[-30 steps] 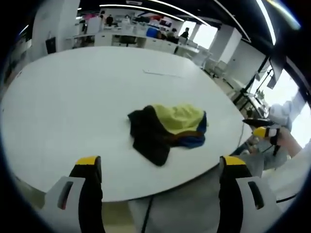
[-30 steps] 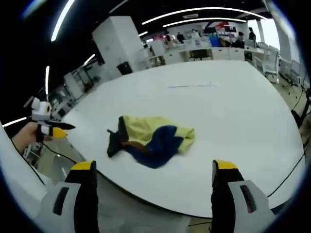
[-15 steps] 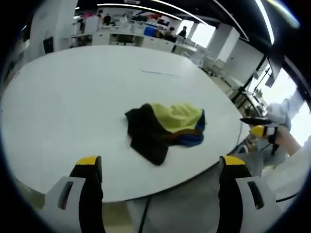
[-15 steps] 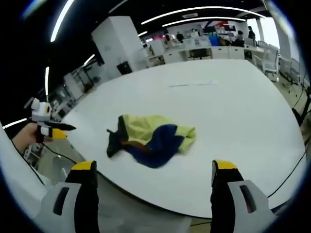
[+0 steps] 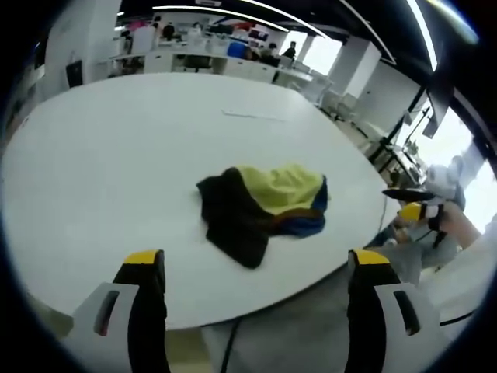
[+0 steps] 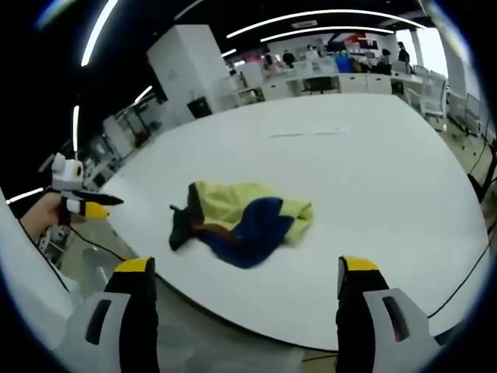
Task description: Fold the garment on the visible template until the final outline fits inside the template.
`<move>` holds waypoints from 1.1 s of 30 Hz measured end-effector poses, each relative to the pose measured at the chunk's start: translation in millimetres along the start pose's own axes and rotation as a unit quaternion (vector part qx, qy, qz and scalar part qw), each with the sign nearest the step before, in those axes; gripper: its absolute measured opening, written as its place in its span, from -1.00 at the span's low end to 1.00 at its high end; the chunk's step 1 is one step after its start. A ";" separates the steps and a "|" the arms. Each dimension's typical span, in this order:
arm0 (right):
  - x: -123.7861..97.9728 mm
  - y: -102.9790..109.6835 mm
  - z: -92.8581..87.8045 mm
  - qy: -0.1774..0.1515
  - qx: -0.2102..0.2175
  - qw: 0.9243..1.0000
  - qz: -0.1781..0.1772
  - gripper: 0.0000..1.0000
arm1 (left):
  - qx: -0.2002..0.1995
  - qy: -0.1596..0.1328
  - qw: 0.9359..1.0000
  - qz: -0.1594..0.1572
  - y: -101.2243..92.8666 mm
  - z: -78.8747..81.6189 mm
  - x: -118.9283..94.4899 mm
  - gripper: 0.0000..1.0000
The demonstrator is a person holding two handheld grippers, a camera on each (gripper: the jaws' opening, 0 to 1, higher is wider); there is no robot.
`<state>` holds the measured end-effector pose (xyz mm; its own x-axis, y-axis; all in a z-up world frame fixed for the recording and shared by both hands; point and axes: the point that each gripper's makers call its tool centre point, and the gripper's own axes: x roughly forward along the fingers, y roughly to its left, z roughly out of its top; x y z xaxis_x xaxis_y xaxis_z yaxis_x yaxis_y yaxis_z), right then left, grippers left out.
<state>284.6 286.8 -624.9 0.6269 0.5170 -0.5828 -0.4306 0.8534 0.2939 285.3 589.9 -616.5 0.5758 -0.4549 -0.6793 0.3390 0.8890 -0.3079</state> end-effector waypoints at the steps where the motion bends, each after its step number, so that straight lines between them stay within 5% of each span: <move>1: 0.4 0.0 -0.2 0.000 -0.002 1.000 0.000 0.92 | 0.001 -0.001 1.000 -0.002 -0.7 0.2 1.1 0.89; 15: 12.5 0.1 -5.6 0.007 -0.028 1.000 0.005 0.84 | 0.041 0.014 0.999 -0.030 -15.9 -1.7 16.3 0.80; 20: 13.2 -2.2 2.1 -0.013 -0.047 0.999 -0.005 0.77 | 0.048 0.017 0.998 -0.033 -16.7 -1.6 19.6 0.76; 33: 22.2 6.3 3.5 -0.017 -0.072 0.997 0.022 0.62 | 0.054 0.027 0.997 -0.048 -22.2 -3.0 31.4 0.65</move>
<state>298.0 303.9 -633.2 0.6269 0.5572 -0.5446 -0.5446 0.8132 0.2051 293.7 556.0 -633.0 0.4975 -0.5308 -0.6861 0.4697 0.8298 -0.3014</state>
